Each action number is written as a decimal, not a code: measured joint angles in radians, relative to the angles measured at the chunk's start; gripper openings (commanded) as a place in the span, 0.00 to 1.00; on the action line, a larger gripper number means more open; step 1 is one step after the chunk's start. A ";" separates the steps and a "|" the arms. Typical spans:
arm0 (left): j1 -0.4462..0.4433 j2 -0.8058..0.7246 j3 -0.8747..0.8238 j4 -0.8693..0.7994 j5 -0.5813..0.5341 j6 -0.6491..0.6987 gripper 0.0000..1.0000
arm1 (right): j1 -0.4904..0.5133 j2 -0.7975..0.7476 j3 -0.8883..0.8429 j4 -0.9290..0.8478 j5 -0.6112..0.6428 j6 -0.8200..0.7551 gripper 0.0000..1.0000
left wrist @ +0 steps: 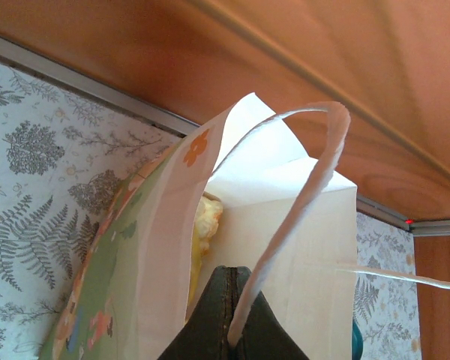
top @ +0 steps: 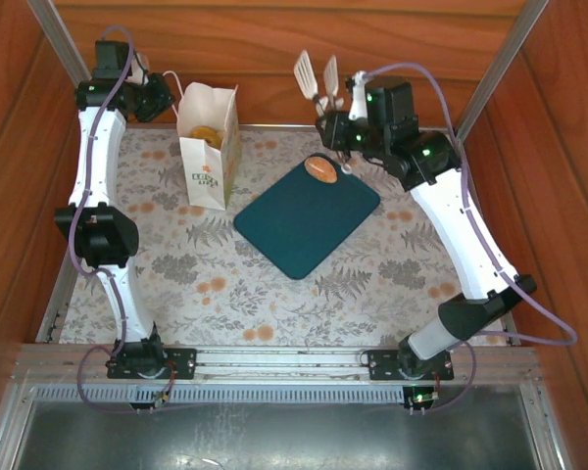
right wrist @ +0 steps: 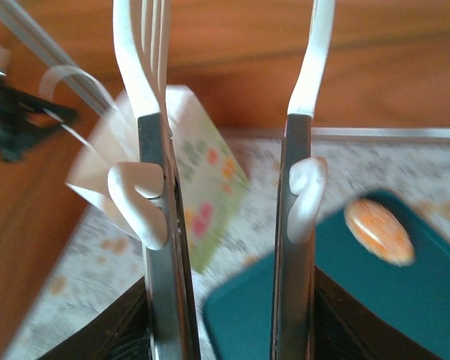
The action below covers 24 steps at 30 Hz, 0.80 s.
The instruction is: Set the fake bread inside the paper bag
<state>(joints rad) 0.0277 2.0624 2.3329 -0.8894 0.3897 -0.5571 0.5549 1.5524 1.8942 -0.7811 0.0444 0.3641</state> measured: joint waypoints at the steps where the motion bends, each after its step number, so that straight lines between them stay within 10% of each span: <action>1: 0.001 0.000 0.000 0.000 0.000 0.000 0.00 | -0.011 -0.006 -0.054 0.002 0.000 0.000 0.48; 24: 0.003 0.000 0.000 0.000 0.000 0.000 0.00 | -0.105 0.234 -0.307 -0.034 0.042 -0.214 0.51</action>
<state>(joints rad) 0.0307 2.0624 2.3329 -0.8898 0.3893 -0.5571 0.4500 1.7863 1.5867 -0.8146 0.0868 0.1505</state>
